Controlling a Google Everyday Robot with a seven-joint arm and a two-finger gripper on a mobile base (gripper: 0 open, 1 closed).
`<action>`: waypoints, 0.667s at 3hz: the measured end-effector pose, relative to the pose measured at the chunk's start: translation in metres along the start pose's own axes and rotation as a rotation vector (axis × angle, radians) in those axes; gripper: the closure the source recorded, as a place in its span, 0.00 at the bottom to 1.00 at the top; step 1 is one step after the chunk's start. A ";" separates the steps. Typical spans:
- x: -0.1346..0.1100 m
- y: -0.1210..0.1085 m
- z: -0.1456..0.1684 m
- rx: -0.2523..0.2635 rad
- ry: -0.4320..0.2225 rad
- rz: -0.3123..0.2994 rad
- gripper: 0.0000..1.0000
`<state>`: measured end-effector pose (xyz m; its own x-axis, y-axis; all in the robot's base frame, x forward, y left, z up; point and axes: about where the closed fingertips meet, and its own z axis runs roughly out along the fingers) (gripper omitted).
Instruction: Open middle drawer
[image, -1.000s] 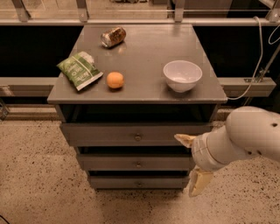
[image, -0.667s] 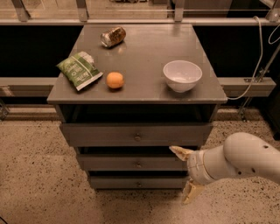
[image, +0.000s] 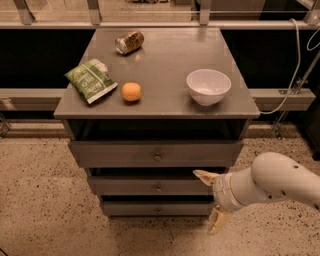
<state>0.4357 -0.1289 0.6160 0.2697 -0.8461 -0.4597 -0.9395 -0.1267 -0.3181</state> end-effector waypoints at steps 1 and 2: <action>0.027 0.020 0.027 -0.003 0.004 0.023 0.00; 0.044 0.030 0.045 0.014 0.001 0.032 0.00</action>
Offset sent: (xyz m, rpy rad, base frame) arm -0.0067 -0.0272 -0.0938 0.0197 -0.0108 -0.0538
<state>0.4290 -0.1469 0.5487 0.2389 -0.8502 -0.4691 -0.9447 -0.0918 -0.3148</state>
